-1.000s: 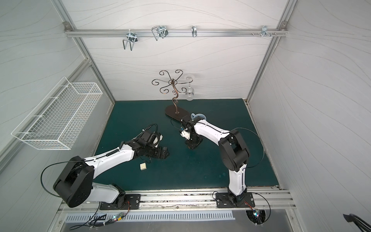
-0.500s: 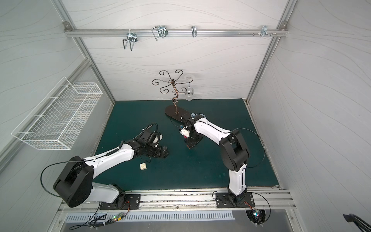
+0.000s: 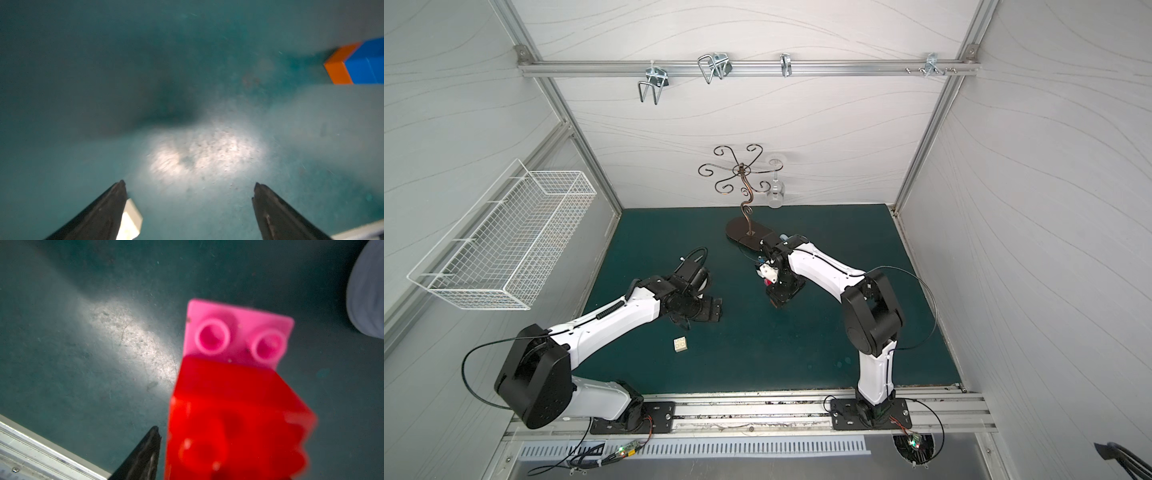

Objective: Assemble a spoon with lego
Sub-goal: Assemble the lego brick with the lego brick.

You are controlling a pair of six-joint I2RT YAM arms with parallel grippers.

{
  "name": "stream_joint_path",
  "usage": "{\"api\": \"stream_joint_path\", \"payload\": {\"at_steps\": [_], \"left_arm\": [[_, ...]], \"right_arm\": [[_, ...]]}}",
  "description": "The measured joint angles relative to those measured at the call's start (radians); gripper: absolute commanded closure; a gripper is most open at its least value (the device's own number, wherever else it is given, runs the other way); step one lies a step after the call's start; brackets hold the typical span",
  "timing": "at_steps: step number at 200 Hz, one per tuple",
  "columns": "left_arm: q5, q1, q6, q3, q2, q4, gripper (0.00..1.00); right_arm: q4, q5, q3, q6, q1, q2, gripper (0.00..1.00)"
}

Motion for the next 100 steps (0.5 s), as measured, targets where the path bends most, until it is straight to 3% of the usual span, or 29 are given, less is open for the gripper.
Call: {"api": "stream_joint_path", "payload": {"at_steps": [61, 100], "left_arm": [[-0.095, 0.000, -0.137, -0.063, 0.017, -0.196, 0.01], [-0.090, 0.001, -0.193, -0.107, 0.088, -0.208, 0.10]], "right_arm": [[0.003, -0.043, 0.032, 0.008, -0.021, -0.069, 0.37], [0.008, -0.074, 0.074, 0.014, -0.020, -0.090, 0.36]]}}
